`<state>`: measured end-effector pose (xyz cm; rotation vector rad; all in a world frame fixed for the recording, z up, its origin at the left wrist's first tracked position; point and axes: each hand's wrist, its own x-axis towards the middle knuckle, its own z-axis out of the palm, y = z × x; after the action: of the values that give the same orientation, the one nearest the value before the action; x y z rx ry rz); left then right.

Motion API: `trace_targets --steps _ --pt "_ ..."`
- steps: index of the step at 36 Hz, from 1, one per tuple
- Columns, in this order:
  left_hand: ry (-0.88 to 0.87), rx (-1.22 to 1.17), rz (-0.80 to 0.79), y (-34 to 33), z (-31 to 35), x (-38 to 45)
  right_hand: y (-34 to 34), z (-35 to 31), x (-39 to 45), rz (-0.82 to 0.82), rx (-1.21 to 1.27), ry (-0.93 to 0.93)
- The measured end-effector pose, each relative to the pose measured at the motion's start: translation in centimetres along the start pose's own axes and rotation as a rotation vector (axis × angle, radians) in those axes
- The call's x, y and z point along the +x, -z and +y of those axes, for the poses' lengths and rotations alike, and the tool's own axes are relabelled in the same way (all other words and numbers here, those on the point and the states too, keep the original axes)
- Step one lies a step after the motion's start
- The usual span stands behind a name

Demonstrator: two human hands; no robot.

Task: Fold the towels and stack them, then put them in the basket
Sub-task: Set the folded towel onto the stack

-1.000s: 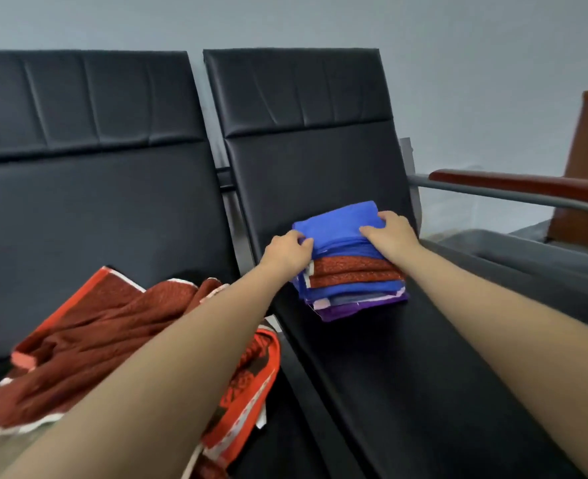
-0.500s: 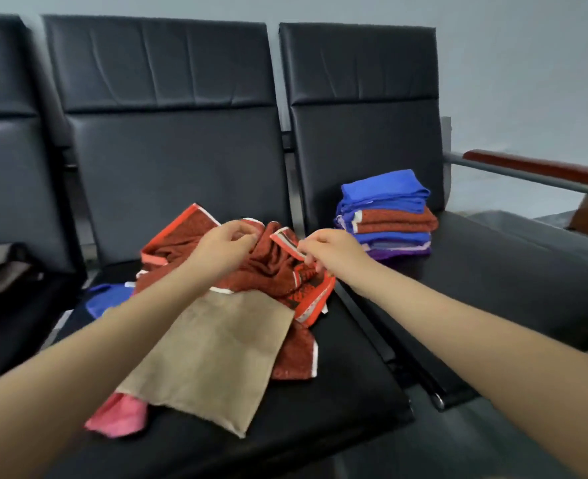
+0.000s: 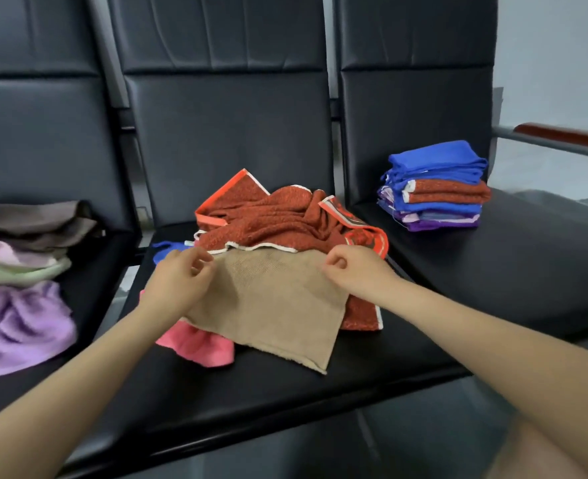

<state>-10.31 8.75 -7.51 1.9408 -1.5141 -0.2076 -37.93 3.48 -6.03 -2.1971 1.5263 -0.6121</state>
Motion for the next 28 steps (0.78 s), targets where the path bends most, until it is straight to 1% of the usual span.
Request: trace_targets --steps 3,5,7,8,11,14,17,19,21,25,28 --pt "0.098 -0.049 -0.017 -0.2 -0.9 0.4 0.6 1.2 0.0 0.036 -0.009 -0.038" --pt "0.140 -0.066 -0.043 -0.5 -0.9 0.4 0.6 1.7 0.5 0.040 -0.059 -0.082" --pt "0.161 -0.079 -0.028 -0.8 -0.8 0.5 0.3 2.1 0.8 -0.006 -0.101 -0.132" --pt "0.175 -0.080 -0.017 -0.9 -0.7 0.6 0.2 2.2 0.8 -0.036 -0.080 -0.163" --pt "0.202 -0.048 -0.005 -0.8 -0.6 1.2 0.1 2.3 1.0 -0.096 0.149 -0.254" --pt "0.227 0.020 -0.056 -1.1 -0.9 1.9 0.2 2.1 1.4 -0.086 0.374 -0.305" --pt "0.257 0.074 -0.085 -1.5 -1.0 2.4 0.1 2.0 1.7 -0.075 0.452 -0.326" --pt "0.284 0.093 -0.091 -1.4 -1.1 2.5 -0.1 2.0 1.6 -0.096 0.416 -0.317" --pt "0.314 0.080 -0.111 -1.4 -1.3 2.5 -0.3 2.1 1.3 -0.098 0.378 -0.253" --pt "0.345 0.056 -0.121 -1.0 -1.3 2.5 -0.2 1.8 1.2 0.036 0.395 -0.135" --pt "0.358 0.002 -0.103 -1.0 -1.4 2.5 0.3 0.8 1.1 0.134 0.493 -0.080"
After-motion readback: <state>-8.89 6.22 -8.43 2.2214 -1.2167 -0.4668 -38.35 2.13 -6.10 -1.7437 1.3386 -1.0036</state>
